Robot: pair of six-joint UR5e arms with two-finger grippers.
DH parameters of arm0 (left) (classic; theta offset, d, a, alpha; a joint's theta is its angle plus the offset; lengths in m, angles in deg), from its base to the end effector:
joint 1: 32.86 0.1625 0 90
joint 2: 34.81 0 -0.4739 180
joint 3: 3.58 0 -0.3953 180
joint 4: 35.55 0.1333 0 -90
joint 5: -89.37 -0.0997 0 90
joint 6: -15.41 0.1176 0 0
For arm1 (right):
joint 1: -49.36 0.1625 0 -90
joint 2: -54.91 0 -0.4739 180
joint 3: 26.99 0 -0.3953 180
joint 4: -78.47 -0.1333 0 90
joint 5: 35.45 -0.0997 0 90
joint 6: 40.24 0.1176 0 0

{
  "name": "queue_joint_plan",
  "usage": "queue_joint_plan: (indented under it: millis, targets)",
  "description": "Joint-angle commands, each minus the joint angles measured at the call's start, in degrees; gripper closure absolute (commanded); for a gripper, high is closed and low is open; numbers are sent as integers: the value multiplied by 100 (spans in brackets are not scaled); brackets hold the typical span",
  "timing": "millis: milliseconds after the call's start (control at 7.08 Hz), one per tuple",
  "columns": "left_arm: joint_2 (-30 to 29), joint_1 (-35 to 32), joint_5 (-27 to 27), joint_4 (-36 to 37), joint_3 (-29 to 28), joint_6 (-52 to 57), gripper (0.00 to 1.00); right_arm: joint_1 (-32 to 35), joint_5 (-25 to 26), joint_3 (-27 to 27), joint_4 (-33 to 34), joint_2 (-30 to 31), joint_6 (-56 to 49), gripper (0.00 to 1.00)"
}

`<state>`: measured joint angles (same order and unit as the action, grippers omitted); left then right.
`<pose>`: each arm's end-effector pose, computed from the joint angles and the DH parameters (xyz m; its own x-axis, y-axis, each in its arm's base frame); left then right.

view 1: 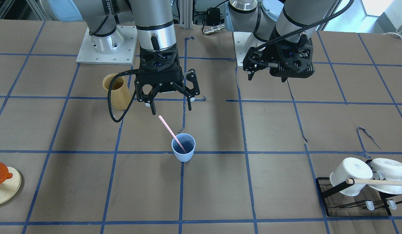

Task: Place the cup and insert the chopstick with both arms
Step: 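Lower the pink stick into the blue cup with right gripper, then open right gripper and withdraw it away from the blue cup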

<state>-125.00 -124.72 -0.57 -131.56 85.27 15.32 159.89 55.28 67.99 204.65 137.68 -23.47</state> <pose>-0.1491 -0.4812 0.5171 -0.9995 0.0308 0.0009 0.0308 0.9956 0.0880 0.3285 -0.5015 0.4821 -0.9908 -0.0842 -0.1061 -0.0361 0.9191 -0.3923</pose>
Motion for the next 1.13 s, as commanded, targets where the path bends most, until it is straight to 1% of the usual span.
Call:
queue_joint_plan:
  millis: [0, 141, 283, 424, 565, 707, 848, 989]
  targets:
    - [2, -7, -6, -5, 1, 0, 0, -58, 32, -451, -1350, 124, 1, 0]
    - [2, 2, -6, -5, 1, 0, 0, -93, -19, -854, -2368, 177, 1, 0]
    - [2, 2, -14, -5, 1, 0, 0, -119, -11, -1059, -2839, 229, 1, 0]
    - [10, -7, -23, -14, 1, 0, 0, -215, -29, -1061, -3183, 317, 1, 0]
    - [10, -7, -23, -14, 1, 0, 0, -512, -37, -1069, -3648, 440, -77, 0]
    - [10, 10, -15, -5, 1, 0, 0, -959, -46, -1061, -4105, 545, -591, 0]
    - [10, 2, -14, -14, 1, 0, 0, -1372, -46, -1052, -4397, 651, -1005, 0]
    - [2, -7, -6, -5, 1, 0, 0, -1655, -46, -1034, -4574, 660, -1036, 0]
